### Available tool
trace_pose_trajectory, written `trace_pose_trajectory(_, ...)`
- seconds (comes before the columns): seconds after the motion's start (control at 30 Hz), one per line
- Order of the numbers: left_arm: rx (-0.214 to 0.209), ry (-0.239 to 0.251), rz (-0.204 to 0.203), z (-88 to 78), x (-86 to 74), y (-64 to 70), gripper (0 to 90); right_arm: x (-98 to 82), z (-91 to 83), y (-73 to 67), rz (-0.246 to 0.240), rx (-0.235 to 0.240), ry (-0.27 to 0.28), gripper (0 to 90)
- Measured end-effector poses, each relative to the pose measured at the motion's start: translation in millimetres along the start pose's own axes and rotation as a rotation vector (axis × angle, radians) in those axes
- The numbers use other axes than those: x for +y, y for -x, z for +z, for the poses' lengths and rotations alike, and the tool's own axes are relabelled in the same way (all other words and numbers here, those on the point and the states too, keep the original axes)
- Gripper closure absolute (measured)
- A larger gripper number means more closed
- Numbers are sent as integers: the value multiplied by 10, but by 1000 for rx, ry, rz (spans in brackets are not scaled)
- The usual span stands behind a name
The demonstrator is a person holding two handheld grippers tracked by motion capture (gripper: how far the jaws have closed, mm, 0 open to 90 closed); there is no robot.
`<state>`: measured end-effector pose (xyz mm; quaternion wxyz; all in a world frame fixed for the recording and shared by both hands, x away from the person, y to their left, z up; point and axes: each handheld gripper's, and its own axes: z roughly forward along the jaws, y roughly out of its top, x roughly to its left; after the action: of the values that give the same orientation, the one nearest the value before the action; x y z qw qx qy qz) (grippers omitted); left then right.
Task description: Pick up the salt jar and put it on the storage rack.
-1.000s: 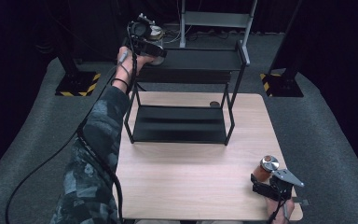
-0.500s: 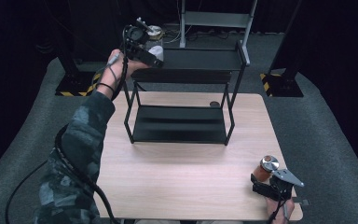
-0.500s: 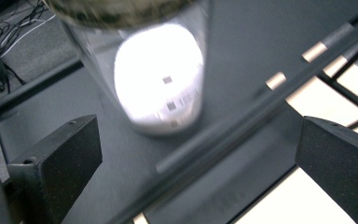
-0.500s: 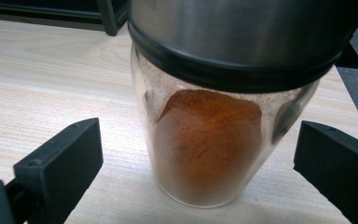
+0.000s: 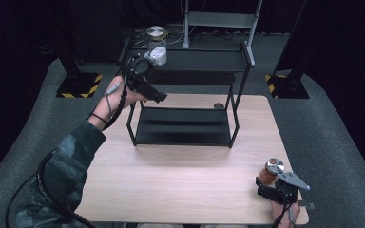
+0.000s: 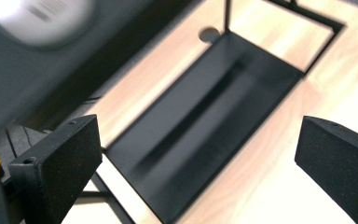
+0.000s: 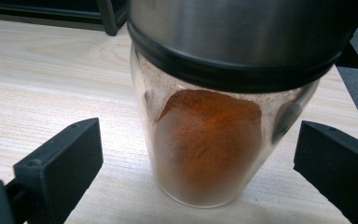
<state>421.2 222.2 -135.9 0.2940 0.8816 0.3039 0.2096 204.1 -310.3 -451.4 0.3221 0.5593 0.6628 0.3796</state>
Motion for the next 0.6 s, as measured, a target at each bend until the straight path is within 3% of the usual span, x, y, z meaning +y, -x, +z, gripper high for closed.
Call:
trace_pose_trajectory(0.33, -46, -24, 16, 235, -522, 237, 0, -2, -1, -4, -2, -2, 1, 0)
trace_pose_trajectory(0.6, -48, -56, 20, 512, -897, 455, 0, -1, -1, -9, -2, -4, 0, 0)
